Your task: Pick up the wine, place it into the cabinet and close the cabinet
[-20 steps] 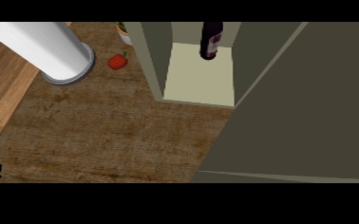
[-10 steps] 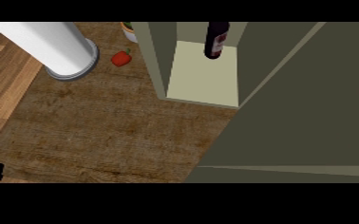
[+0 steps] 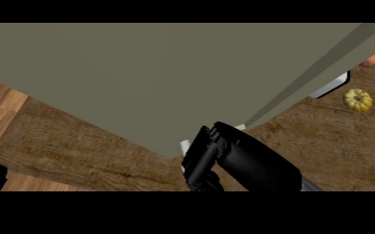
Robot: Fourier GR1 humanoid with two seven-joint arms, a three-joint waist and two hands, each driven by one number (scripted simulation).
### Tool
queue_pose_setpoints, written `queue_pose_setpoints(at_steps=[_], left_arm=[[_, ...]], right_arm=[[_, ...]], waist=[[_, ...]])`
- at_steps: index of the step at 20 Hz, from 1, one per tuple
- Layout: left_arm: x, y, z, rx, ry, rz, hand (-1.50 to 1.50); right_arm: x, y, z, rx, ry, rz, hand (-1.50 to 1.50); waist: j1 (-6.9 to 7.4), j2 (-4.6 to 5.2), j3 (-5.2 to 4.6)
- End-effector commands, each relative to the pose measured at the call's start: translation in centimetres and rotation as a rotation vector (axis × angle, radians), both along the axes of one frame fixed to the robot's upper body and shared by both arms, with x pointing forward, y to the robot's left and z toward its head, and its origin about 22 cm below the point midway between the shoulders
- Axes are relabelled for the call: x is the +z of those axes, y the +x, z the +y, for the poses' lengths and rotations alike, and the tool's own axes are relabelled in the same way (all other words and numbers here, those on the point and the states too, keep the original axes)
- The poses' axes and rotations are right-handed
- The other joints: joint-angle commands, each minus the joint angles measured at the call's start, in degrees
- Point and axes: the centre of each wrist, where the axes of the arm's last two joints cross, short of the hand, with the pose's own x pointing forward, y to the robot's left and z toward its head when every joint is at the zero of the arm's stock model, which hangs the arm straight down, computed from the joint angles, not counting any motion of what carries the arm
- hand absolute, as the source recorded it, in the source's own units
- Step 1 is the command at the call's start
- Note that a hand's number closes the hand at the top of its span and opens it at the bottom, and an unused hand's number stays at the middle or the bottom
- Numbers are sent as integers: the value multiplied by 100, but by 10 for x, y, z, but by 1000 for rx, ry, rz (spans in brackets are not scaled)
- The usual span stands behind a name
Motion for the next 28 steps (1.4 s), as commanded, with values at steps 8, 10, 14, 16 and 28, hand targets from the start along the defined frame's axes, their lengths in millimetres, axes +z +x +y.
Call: queue_pose_setpoints(at_steps=[8, 10, 14, 16, 28], left_arm=[[4, 10, -5, -46, -6, -15, 150], [8, 14, -7, -65, -11, -28, 150], [7, 17, -10, -71, -4, -35, 150], [6, 17, -10, -75, -17, -36, 150], [2, 20, -7, -29, -21, -31, 150]], right_arm=[[46, 79, 54, -241, -61, -73, 150], [58, 93, 61, -279, -65, -87, 150], [71, 119, 74, -321, -77, -63, 150], [75, 131, 75, -323, -76, -29, 150], [48, 169, 43, -434, 13, 205, 150]], waist=[[343, 107, 18], [328, 113, 24], [372, 157, 37], [421, 203, 36], [96, 243, 62]])
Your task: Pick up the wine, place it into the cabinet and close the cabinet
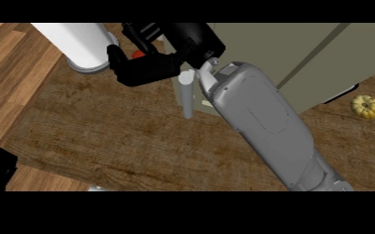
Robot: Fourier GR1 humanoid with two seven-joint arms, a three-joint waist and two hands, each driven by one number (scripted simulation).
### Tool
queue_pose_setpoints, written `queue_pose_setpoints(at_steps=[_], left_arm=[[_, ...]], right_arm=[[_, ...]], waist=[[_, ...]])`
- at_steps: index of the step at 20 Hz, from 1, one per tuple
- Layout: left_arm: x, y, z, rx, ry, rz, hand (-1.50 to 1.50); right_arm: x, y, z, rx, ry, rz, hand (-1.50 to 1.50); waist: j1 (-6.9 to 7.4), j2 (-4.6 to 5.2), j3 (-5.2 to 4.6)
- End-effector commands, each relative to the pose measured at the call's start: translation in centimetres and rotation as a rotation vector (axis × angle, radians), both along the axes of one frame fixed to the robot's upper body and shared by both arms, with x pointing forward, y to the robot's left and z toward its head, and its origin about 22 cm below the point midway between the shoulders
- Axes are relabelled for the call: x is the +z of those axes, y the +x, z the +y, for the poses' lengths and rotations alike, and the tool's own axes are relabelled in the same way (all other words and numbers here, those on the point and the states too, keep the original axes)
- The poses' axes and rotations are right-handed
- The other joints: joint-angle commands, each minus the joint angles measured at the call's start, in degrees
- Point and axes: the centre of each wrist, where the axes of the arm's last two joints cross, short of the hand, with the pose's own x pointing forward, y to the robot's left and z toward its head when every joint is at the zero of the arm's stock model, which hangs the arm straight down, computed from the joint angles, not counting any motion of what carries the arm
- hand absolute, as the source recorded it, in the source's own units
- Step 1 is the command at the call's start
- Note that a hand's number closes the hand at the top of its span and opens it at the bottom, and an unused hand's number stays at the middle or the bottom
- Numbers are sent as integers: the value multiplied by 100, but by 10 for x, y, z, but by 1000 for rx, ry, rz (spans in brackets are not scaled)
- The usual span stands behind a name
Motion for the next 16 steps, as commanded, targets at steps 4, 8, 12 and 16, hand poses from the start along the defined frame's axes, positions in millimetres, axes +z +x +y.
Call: queue_pose_setpoints(at_steps=[4, 8, 12, 16], left_arm=[[-5, -1, -1, 23, -5, 4, 150], [-5, -2, 4, 38, 1, 13, 150], [-3, 1, 3, 46, -7, -5, 150], [-5, -3, 2, 42, -3, 6, 150]], right_arm=[[-22, 50, -50, -236, 1, 111, 150], [-30, 54, -59, -218, 12, 119, 150], [-38, 56, -65, -191, 14, 101, 150], [-44, 60, -71, -167, 9, 96, 150]], waist=[[-235, 291, 50], [-325, 300, 59], [-418, 330, 59], [-445, 309, 60]])
